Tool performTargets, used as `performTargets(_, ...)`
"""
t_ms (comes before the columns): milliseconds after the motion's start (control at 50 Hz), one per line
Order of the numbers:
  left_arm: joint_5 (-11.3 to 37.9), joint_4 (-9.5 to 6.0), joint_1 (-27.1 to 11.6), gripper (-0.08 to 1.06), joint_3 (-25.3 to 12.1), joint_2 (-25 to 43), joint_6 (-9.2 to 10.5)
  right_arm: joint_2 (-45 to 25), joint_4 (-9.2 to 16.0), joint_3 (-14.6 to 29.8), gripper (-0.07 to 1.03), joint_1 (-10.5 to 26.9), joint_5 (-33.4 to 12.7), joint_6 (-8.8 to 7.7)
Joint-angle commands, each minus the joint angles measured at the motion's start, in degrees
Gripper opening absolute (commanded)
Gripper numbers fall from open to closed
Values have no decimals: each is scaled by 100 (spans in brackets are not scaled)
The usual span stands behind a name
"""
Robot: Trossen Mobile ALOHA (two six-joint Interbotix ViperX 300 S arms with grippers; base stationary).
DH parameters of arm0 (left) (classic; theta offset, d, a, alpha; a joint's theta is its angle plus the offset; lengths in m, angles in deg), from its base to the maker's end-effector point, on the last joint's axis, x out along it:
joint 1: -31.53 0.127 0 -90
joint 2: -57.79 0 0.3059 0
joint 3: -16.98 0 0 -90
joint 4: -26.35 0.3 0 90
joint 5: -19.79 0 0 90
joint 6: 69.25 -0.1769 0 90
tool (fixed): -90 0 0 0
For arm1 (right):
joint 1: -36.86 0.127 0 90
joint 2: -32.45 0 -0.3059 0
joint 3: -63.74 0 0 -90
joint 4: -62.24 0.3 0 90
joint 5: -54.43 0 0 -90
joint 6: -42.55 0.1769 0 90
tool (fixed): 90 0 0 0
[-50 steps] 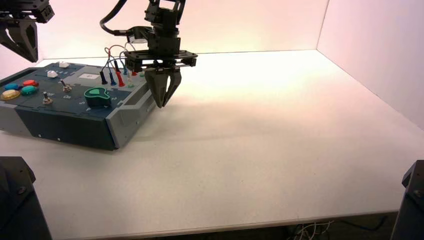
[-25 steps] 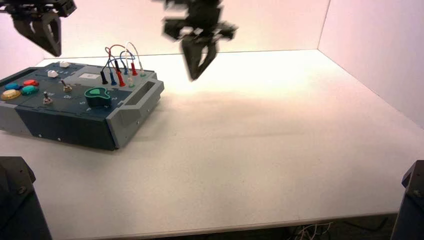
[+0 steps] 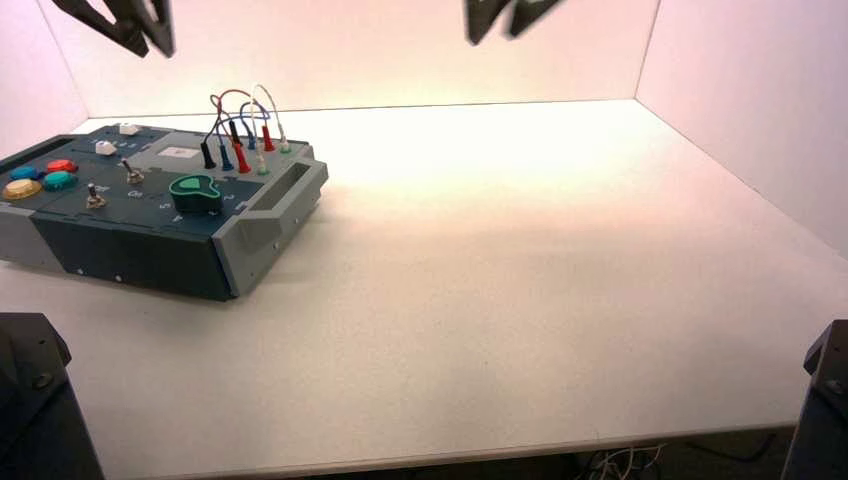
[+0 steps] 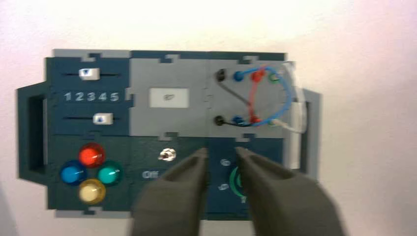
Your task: Move the box to the left.
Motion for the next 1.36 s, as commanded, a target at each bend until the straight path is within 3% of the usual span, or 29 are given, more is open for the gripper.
performTargets(20,88,-97,-62,50,9,-193,-18,686,-114,-404,83,-176,44,-26)
performTargets(160,97,-105,-62,51,211,-360,0,1239,-202,-826,89,-202,202,-26)
performTargets(280,53,-114,-62,58,439,-668,26,1740,-211,-1151,100,-202,448,-26)
performTargets(420,-97,-105,-62,65,712,-1213,35,2250,-220,-1477,99,-202,633,9)
performTargets(620,-272,-141,-132,66,949,-1749,70,2883,-185,-1934,99,-264,765,281)
performTargets(700,-272,-149,-220,66,949,-1767,97,3067,-158,-2013,99,-334,773,413)
performTargets(940,-281,-141,-413,66,967,-1635,97,3322,-132,-2206,99,-343,791,545)
performTargets(1360,-316,-141,-527,66,1028,-1670,97,3885,-53,-2435,99,-343,800,606)
